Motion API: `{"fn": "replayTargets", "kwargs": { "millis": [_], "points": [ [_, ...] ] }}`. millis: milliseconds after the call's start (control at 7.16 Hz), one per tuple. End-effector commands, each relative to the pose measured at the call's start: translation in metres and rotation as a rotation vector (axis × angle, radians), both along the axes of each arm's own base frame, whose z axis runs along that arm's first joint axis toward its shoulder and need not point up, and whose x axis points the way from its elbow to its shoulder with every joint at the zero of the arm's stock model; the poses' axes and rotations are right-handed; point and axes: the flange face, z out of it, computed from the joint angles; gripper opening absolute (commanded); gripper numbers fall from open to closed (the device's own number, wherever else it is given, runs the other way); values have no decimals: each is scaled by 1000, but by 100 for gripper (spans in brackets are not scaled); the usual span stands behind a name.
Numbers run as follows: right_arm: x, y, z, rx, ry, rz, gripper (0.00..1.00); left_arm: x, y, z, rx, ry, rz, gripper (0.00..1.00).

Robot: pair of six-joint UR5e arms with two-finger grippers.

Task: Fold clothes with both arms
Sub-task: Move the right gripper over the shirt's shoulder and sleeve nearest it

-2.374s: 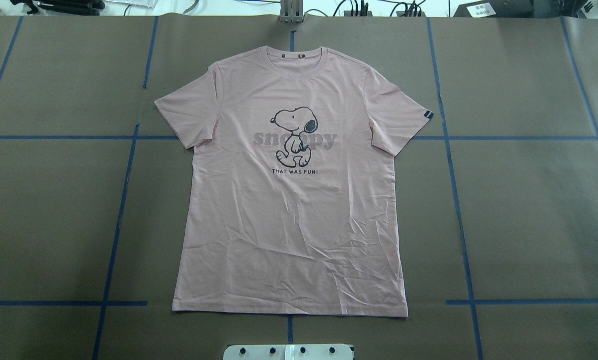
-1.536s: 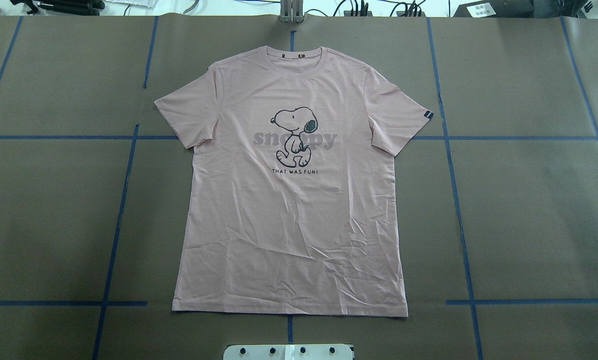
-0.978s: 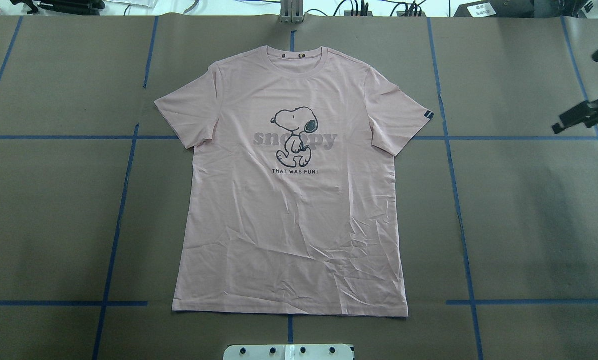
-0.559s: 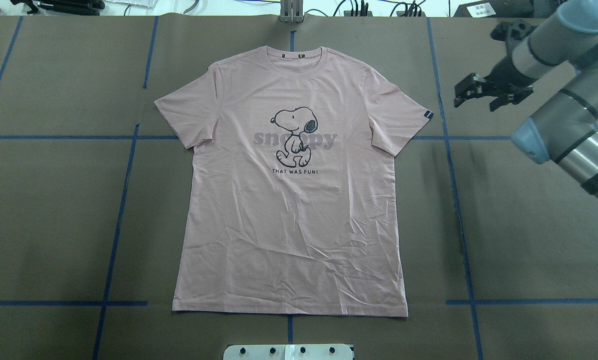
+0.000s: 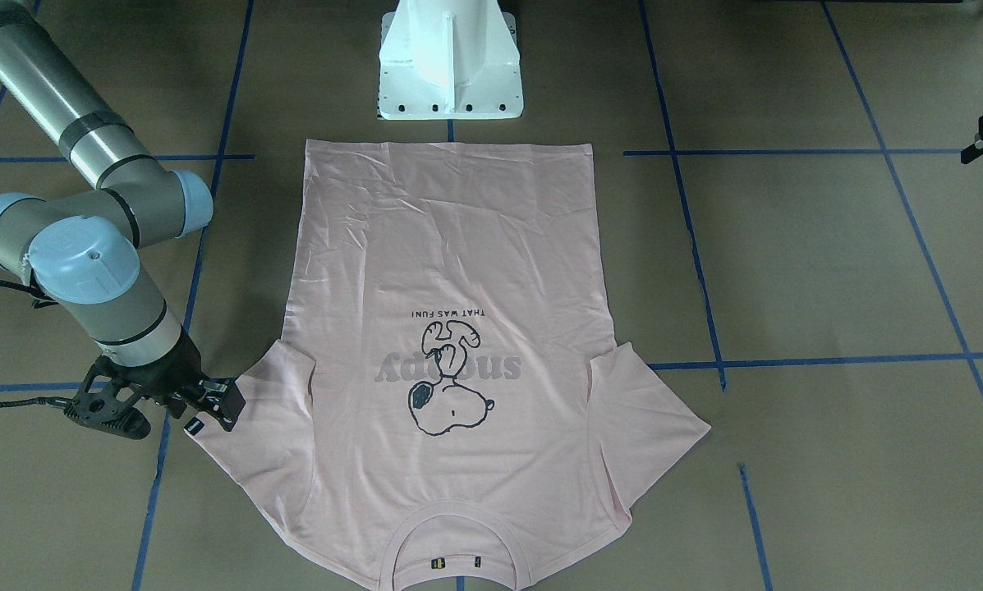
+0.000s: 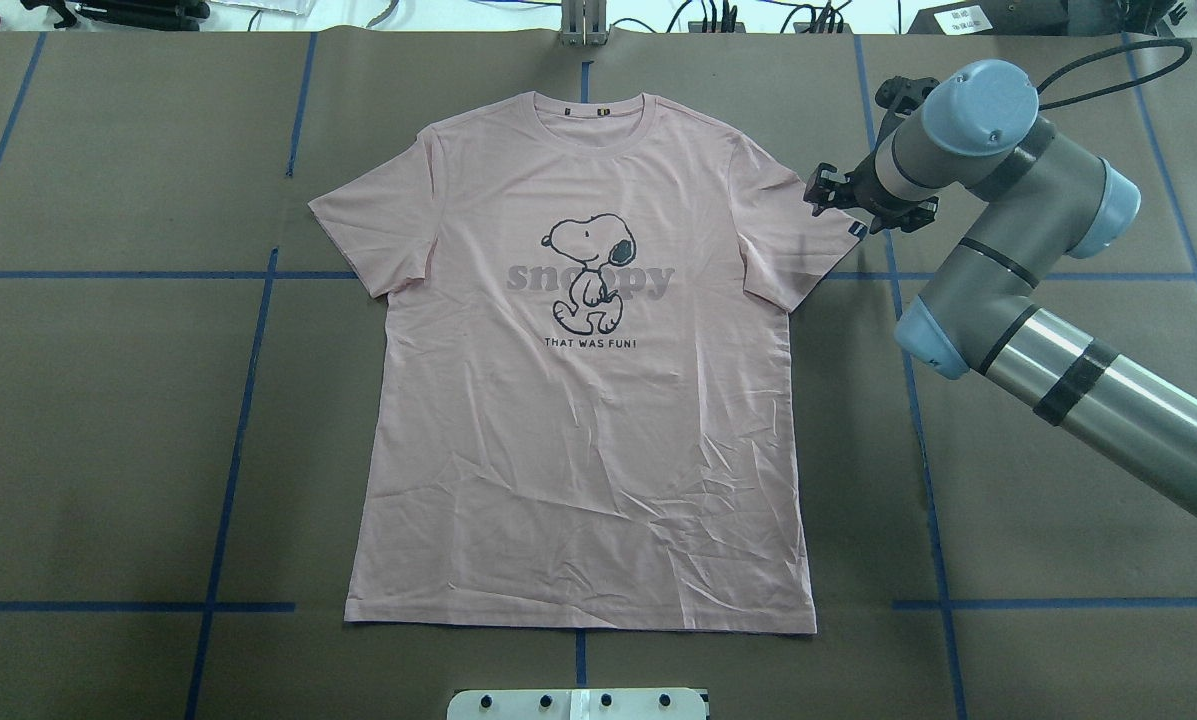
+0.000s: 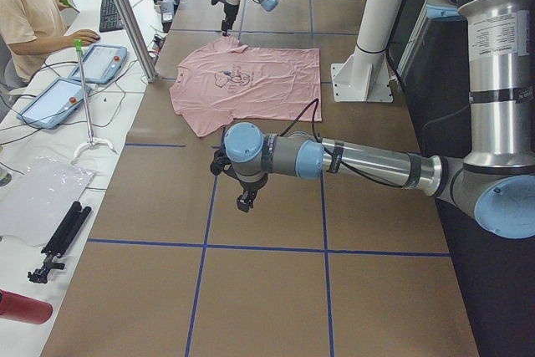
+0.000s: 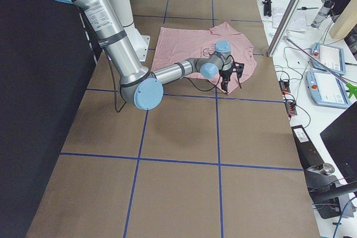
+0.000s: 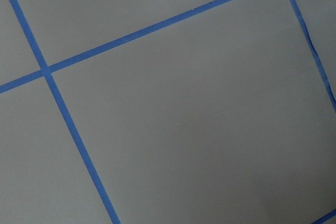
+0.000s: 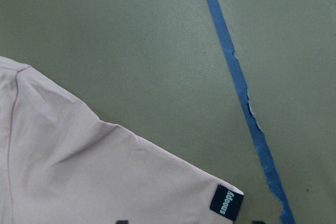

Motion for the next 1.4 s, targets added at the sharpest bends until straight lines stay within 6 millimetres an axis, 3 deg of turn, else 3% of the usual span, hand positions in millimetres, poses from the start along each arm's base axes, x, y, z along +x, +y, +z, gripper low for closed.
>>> {"fn": "replayTargets", "kwargs": {
  "millis": [0,838,1117,1257],
  "points": [
    [-2,-5,17,-12,40,35,68,0,3,-5,8,7,1,100],
    [-5,-6,26,-25,52,34,55,0,3,-10,17,8,1,100],
    [-7,-5,28,-28,53,30,36,-1,4,-9,15,8,-1,100],
    [-7,-4,27,-25,53,28,0,-1,4,-8,12,8,-1,100]
  ]
}}
